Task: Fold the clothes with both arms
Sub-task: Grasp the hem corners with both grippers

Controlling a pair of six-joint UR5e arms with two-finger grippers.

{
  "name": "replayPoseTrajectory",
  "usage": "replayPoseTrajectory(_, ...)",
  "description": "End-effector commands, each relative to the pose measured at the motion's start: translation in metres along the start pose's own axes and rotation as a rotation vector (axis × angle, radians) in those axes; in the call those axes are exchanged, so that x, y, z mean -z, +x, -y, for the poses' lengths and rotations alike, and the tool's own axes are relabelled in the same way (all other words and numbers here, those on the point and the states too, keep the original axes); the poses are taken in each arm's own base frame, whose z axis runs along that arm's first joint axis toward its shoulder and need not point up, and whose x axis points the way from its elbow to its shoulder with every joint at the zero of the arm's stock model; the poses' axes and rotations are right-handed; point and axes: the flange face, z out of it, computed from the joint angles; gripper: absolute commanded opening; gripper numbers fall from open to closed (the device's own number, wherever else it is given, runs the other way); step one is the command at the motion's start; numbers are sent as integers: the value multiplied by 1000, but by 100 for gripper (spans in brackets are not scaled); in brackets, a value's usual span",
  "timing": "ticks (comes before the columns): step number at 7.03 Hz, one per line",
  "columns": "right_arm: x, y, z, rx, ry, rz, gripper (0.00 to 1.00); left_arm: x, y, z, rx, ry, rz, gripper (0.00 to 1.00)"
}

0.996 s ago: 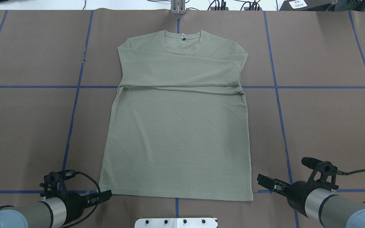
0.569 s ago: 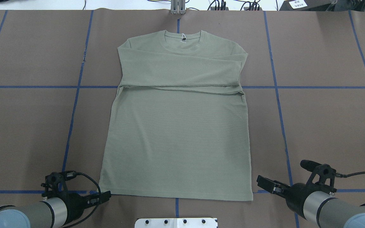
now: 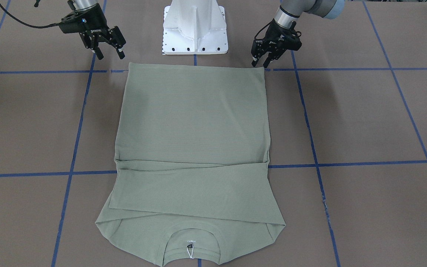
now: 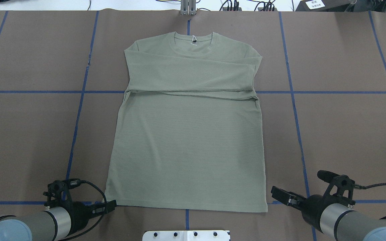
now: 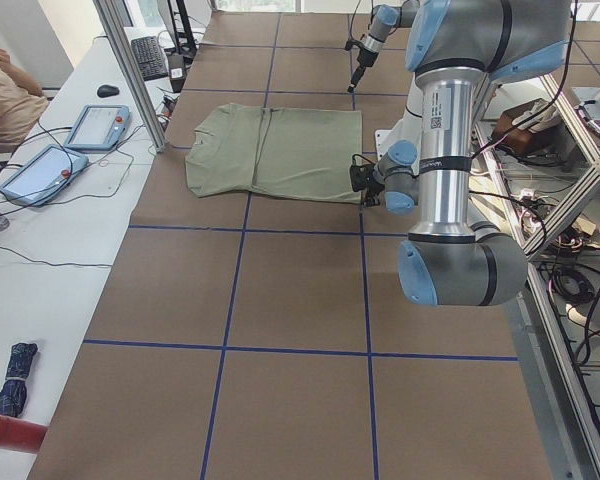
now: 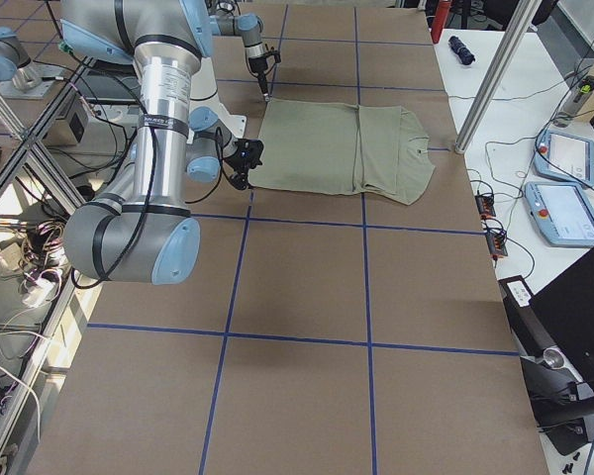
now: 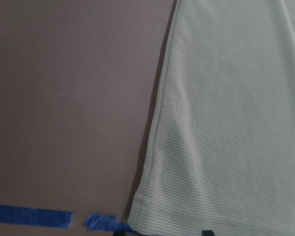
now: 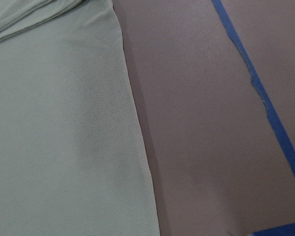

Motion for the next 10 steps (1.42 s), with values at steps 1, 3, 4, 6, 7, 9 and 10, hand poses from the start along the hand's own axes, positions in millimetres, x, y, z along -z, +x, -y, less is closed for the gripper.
replayPoseTrajectory(1, 0, 0, -1, 0, -1, 0, 99, 0, 2, 4, -33, 7, -4, 59)
replayPoseTrajectory(3, 1, 0, -1, 1, -1, 2, 99, 0, 1, 3, -36, 6, -2, 60)
replayPoseTrajectory(4, 1, -1, -1, 1, 0, 2, 99, -2, 0, 2, -37, 5, 2, 60)
replayPoseTrajectory(6, 0, 0, -1, 1, 1, 1, 99, -2, -1, 2, -38, 5, 4, 60)
replayPoseTrajectory(7, 1, 0, -1, 1, 0, 2, 99, -2, -1, 2, -38, 5, 4, 60)
replayPoseTrajectory(9, 0, 0, -1, 1, 1, 1, 99, -2, -1, 2, -38, 5, 4, 52)
replayPoseTrajectory(10, 0, 0, -2, 2, -1, 1, 99, -5, -3, 2, -39, 7, 11, 50)
